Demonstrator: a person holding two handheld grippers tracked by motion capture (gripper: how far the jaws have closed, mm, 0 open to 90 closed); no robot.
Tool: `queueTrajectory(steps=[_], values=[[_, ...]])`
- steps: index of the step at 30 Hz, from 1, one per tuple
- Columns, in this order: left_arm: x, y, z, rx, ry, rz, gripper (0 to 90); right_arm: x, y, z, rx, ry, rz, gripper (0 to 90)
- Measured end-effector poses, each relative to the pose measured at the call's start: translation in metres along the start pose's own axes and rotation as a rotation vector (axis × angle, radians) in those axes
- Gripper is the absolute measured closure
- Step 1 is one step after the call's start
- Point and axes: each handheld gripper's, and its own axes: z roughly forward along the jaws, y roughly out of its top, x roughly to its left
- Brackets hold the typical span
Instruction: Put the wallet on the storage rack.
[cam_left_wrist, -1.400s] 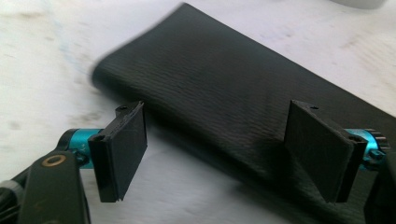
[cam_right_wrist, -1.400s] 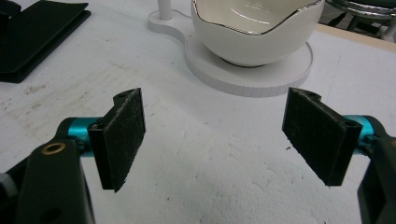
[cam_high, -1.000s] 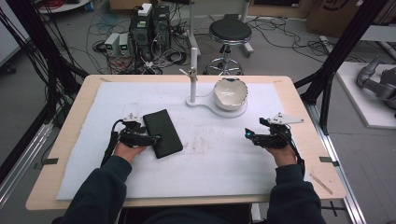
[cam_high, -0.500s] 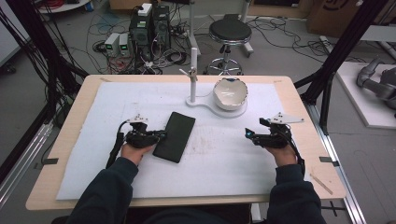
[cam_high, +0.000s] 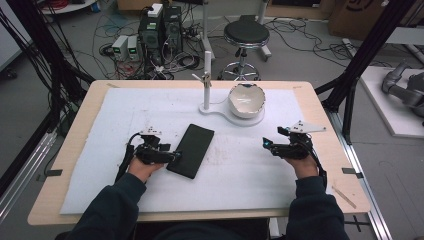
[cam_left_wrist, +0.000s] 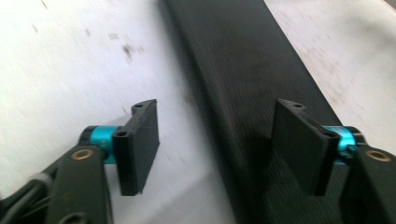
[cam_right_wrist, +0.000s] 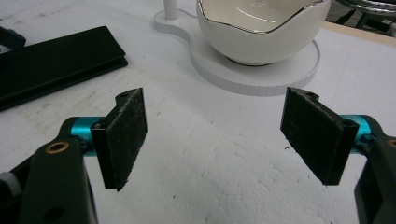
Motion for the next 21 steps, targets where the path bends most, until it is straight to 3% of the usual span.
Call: queueTrajectory(steps=[3,4,5,6,10,12,21], values=[[-0.008,-0.004,0.002,-0.016,0.043,0.056,27.2,0.000,0.000,0.001,0.004,0.000,-0.005,23.3],[-0.008,-0.004,0.003,-0.017,0.035,0.058,27.6,0.001,0.000,0.001,0.009,0.000,-0.002,23.7],[-0.007,-0.005,0.002,-0.019,-0.012,0.049,33.3,0.001,0.000,0.002,0.007,0.000,-0.008,24.0],[-0.008,-0.005,0.003,-0.023,-0.046,0.037,53.4,0.001,0.000,0.002,0.006,-0.001,-0.012,24.1],[-0.009,-0.005,0.002,-0.043,-0.055,0.034,59.9,0.004,0.001,0.003,0.008,0.002,-0.020,24.1],[-0.009,-0.005,0.002,-0.055,-0.091,0.033,68.2,0.003,0.001,0.004,0.011,0.000,-0.019,24.1],[-0.025,0.003,0.002,-0.135,-0.146,0.104,78.1,0.002,0.000,0.001,-0.002,0.008,-0.006,24.6]])
